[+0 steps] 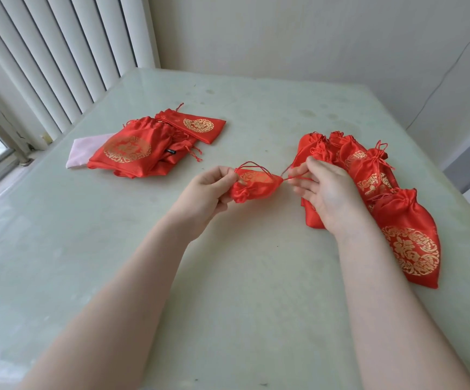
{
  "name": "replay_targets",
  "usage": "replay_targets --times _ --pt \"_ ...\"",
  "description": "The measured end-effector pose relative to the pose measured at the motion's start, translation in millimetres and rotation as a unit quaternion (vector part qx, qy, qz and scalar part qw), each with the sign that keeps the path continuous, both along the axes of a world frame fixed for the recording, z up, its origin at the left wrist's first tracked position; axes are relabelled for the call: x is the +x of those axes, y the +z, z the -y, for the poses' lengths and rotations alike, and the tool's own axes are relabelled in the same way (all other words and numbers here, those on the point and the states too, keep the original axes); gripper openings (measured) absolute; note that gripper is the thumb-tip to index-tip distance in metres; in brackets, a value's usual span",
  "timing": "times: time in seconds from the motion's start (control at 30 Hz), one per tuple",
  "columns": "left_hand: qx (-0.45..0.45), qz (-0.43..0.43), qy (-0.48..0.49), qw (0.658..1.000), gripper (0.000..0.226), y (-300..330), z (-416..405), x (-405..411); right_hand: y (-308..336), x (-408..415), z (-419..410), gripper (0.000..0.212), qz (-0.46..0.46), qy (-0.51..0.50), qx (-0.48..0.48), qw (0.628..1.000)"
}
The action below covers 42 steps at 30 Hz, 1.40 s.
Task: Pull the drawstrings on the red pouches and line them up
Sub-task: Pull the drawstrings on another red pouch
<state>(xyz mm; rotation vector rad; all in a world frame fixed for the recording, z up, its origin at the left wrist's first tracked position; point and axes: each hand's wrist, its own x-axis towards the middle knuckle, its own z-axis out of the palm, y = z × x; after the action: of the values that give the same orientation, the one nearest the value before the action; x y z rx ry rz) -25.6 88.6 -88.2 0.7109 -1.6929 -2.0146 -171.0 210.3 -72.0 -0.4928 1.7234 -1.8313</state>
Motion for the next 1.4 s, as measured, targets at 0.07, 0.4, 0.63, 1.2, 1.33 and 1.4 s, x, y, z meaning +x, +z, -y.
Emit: replay_targets --times 0.07,0.4,0.63,1.2,1.33,1.4 --pt "0.037 -0.03 -0.027 0.999 0.024 3 -1 1 -2 -3 0 0.033 0.009 -0.039 0.005 0.999" --pt "0.092 -0.037 -0.044 0.994 0.021 3 -6 -1 6 7 3 0.036 0.171 -0.023 -0.088 0.981" --pt "-0.198 0.092 -0.02 0.976 0.028 -9 -17 -7 17 25 7 0.039 -0.105 0.02 -0.061 0.992" --pt "-0.166 0.055 -0.073 0.982 0.022 -8 -21 -3 2 38 23 0.024 -0.183 0.156 -0.09 0.967" --pt "-0.088 0.031 -0.057 0.994 0.025 -8 -15 -2 -7 33 17 0.026 -0.307 0.121 -0.021 0.944" --pt "-0.054 0.015 -0.049 0.997 0.024 -9 -12 -2 -13 31 14 0.026 -0.356 0.131 0.037 0.925"
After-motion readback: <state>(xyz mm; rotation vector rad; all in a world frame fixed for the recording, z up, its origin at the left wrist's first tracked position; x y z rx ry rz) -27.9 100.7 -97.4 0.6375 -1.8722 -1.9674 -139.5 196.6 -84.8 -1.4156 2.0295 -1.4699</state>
